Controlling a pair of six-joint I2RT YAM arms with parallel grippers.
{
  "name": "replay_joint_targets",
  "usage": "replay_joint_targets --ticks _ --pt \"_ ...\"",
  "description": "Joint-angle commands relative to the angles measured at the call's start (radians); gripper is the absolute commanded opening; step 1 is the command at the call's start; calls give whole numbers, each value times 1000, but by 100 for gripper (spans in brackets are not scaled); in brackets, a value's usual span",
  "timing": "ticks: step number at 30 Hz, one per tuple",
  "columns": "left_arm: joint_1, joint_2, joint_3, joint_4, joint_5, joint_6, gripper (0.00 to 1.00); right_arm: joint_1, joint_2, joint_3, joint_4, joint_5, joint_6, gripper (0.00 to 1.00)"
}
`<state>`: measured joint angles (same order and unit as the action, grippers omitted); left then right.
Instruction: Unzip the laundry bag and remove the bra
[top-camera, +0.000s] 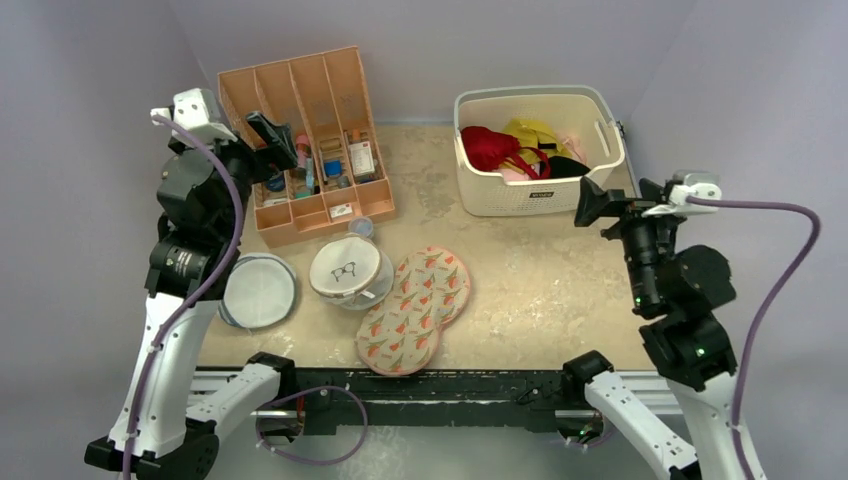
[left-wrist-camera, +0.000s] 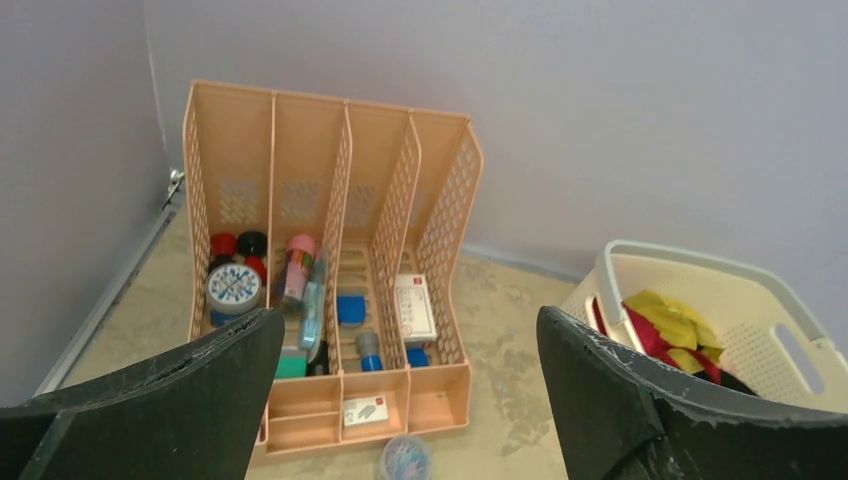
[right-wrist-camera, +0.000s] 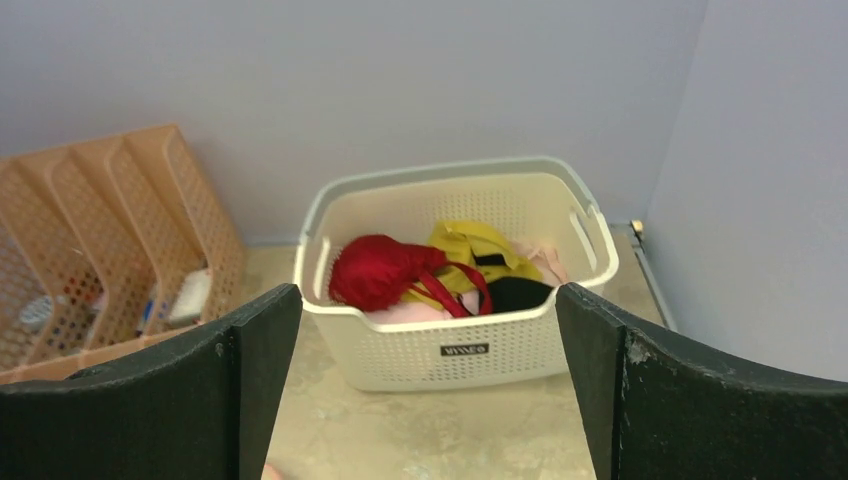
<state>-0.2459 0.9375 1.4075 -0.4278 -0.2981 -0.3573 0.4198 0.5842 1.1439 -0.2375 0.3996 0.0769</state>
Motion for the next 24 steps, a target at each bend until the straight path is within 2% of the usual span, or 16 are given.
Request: replay_joint_targets --ticks 1,9,14,18,24 --pt "22 -16 -78 98 34 -18 97 -85 4 -104 131 -68 50 100" --pt "60 -2 -243 219 139 -64 98 -256 35 -323 217 -155 220 100" --pt "80 32 -303 295 247 -105 99 -337 121 -441 320 -369 300 100" --pt "90 77 -328 356 337 -138 99 -380 228 -523 485 -640 336 100" --pt "65 161 -324 395 430 -177 100 -383 396 -610 678 -863 417 100"
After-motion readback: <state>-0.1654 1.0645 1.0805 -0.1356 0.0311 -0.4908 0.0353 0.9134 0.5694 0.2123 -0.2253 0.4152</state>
